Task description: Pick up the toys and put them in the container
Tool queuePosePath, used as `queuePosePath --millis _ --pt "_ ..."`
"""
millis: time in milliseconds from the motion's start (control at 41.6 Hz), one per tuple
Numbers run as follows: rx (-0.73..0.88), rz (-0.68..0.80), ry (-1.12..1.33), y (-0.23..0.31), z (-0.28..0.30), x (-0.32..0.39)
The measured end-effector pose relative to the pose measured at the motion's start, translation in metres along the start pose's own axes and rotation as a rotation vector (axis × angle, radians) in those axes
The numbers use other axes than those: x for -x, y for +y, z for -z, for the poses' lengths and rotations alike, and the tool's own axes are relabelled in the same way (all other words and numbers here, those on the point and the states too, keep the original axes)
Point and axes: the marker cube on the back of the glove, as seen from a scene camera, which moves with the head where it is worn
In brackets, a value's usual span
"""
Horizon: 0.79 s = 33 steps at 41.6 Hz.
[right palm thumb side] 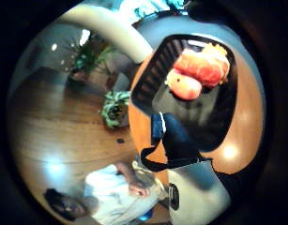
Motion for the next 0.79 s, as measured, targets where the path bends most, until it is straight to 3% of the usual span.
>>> queuePosePath --millis 360,793 --pt "0.035 -0.111 -0.010 0.105 -0.032 -0.051" --pt "-0.003 -0.160 0.008 0.152 -0.017 -0.070"
